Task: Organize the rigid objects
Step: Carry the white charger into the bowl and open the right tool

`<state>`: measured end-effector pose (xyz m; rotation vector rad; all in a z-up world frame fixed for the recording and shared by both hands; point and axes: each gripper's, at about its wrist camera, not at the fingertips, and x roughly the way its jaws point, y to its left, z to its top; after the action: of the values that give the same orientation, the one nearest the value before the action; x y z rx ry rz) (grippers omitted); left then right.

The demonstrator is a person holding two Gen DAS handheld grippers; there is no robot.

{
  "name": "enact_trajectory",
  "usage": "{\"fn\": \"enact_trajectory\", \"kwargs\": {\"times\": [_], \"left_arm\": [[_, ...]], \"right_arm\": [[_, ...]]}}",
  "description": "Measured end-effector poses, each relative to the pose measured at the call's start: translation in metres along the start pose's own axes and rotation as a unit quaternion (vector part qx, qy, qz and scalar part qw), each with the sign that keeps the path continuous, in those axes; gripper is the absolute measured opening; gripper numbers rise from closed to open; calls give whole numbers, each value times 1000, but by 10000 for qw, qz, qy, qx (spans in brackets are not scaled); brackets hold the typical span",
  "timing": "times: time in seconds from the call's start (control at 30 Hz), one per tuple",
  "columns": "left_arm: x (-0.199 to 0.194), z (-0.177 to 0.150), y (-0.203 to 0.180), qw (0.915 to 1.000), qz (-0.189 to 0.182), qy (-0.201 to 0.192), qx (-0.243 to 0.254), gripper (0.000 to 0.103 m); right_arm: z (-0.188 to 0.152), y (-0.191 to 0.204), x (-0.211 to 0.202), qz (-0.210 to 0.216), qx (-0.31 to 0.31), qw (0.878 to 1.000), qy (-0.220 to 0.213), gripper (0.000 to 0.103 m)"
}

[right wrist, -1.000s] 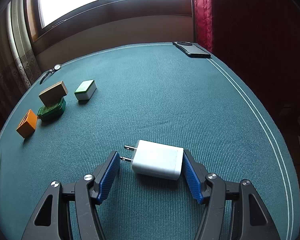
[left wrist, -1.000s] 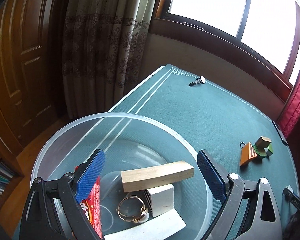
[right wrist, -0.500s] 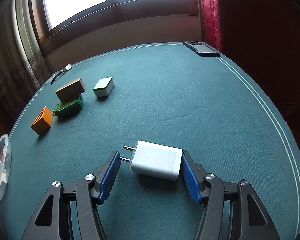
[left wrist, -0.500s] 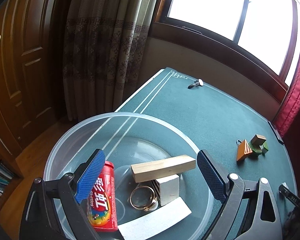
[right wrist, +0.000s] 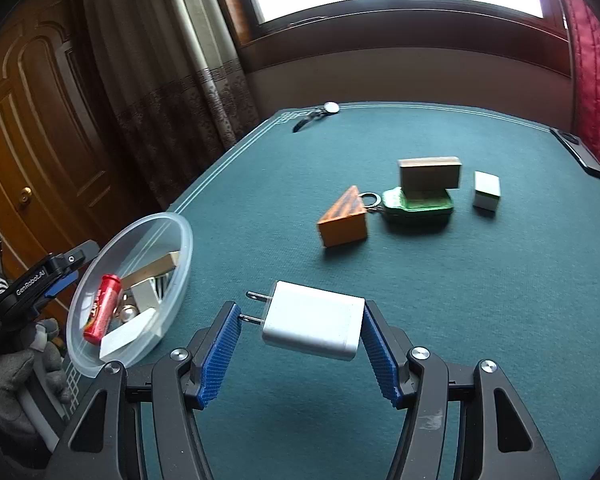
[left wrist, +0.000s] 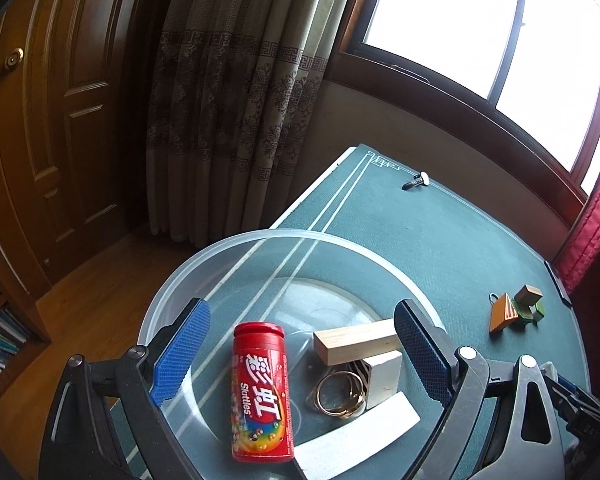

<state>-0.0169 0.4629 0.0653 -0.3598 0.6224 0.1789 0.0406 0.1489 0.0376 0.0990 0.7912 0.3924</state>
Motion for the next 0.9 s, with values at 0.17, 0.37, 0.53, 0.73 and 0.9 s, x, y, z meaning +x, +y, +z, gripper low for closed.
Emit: {"fn": "enact_trajectory", "kwargs": {"times": [0.17,0.37,0.53,0.73,0.9], "left_arm": [[-6,3,5,9999,-42,-74,-75,94],[-10,9,13,9997,4,-164,-192,94],[-13,9,17,9993,69,-221,-283,94],[-14,9,12,9994,22,-230,-238,94],[-12,4,-1,9998,-86,-145,-96,94]], "right_arm": [[9,52,13,421,-510,9978,34,64],[15,98,25,832,-928,9922,-21,64],[9,115,40,1055,-1112,9881,130,72],[4,98,28,786,-936,9924,-107,77],[-1,67,15,343,-549,9975,-275,77]]}}
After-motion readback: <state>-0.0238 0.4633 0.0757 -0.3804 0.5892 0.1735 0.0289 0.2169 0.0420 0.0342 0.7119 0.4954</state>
